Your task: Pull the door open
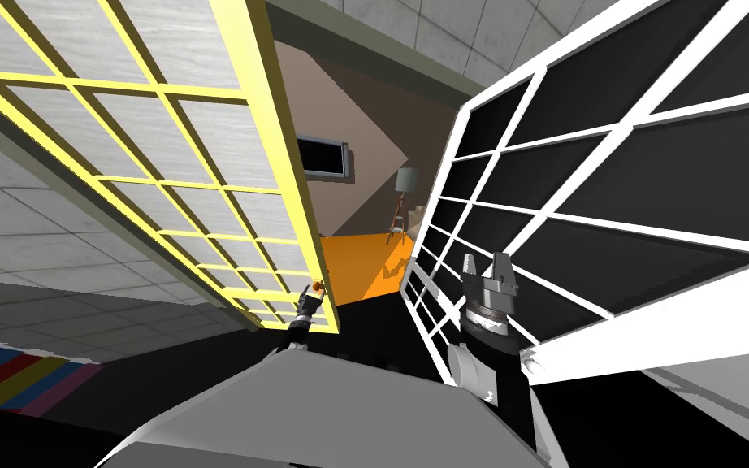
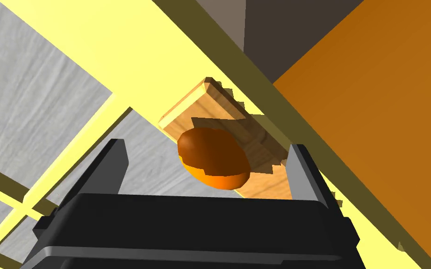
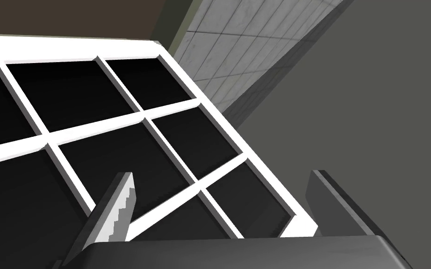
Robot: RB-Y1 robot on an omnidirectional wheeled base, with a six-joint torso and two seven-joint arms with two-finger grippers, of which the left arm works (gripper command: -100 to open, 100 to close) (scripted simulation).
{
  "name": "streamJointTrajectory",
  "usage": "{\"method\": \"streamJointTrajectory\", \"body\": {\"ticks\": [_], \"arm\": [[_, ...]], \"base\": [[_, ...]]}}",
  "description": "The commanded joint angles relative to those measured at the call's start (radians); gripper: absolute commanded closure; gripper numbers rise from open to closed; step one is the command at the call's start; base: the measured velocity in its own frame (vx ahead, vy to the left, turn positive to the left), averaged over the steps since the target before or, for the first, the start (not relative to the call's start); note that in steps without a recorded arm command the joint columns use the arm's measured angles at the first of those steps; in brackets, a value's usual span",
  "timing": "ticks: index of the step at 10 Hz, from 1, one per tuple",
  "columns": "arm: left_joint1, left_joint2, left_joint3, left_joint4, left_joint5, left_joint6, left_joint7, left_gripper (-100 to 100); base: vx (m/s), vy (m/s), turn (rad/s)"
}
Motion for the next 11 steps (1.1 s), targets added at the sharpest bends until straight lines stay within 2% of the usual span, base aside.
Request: {"method": "streamJointTrajectory", "body": {"ticks": [1,2,3,5,6,7,8,10,11], "arm": [[0.001,0.001,-0.007,-0.001,0.012,0.000,0.038,-100],[0.002,0.004,-0.019,-0.005,0.032,0.000,0.073,-100],[0.002,0.004,-0.019,-0.005,0.032,0.000,0.080,-100],[0.004,0.009,-0.042,-0.012,0.072,0.000,0.146,-100],[0.004,0.009,-0.042,-0.012,0.072,0.000,0.163,-100],[0.006,0.011,-0.053,-0.015,0.092,0.000,0.198,-100],[0.006,0.011,-0.053,-0.015,0.092,0.000,0.205,-100],[0.008,0.016,-0.075,-0.021,0.130,0.001,0.271,-100],[0.008,0.016,-0.075,-0.021,0.130,0.001,0.287,-100]], "base": [[-0.064,0.028,-0.033],[-0.066,0.024,-0.078],[-0.053,0.018,-0.037],[-0.070,0.019,-0.089],[-0.064,0.022,-0.042],[-0.062,0.027,-0.067],[-0.053,0.021,-0.037],[-0.068,0.025,-0.090],[-0.060,0.019,-0.033]]}}
